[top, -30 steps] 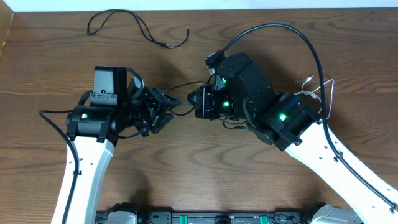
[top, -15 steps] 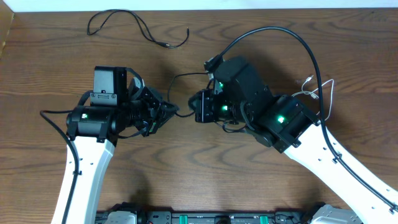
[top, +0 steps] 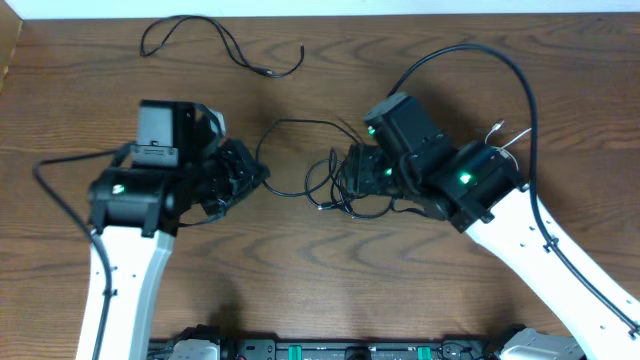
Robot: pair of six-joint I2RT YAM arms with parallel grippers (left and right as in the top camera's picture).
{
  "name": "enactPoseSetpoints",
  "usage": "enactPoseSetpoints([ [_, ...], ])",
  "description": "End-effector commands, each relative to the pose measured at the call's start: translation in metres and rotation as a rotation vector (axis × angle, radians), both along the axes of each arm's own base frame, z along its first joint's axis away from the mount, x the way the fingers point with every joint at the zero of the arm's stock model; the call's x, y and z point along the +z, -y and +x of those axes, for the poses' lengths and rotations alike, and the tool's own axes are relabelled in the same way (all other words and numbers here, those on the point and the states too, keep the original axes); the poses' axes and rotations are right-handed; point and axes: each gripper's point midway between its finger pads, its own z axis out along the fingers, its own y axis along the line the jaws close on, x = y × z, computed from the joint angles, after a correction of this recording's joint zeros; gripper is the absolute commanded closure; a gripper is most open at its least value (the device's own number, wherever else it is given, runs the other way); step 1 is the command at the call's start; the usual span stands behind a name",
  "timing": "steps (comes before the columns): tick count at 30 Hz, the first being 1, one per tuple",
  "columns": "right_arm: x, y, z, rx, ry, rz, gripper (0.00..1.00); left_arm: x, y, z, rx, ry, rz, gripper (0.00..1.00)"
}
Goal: Untangle cables
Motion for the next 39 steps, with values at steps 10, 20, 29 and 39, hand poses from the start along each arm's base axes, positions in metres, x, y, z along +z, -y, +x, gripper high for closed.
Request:
enactPoseSetpoints([
  [10,0.008,0.001,0.013,-0.029,0.053,0.001,0.28,0.192,0.063,-0.054,-0.374,0.581,-0.046,0.93],
  [20,-0.015,-0.076,0.01,0.208,0.028,0.121,0.23,0.264,0.067,-0.063,-0.334,0.79,-0.151,0.92],
  [29,-0.115,-0.059,0.006,0.144,-0.169,-0.162,0.32,0.281,0.067,-0.062,-0.32,0.849,-0.178,0.93],
  [39,-0.113,-0.007,0.02,0.028,-0.25,-0.198,0.32,0.277,0.029,-0.067,-0.145,0.865,-0.052,0.93],
])
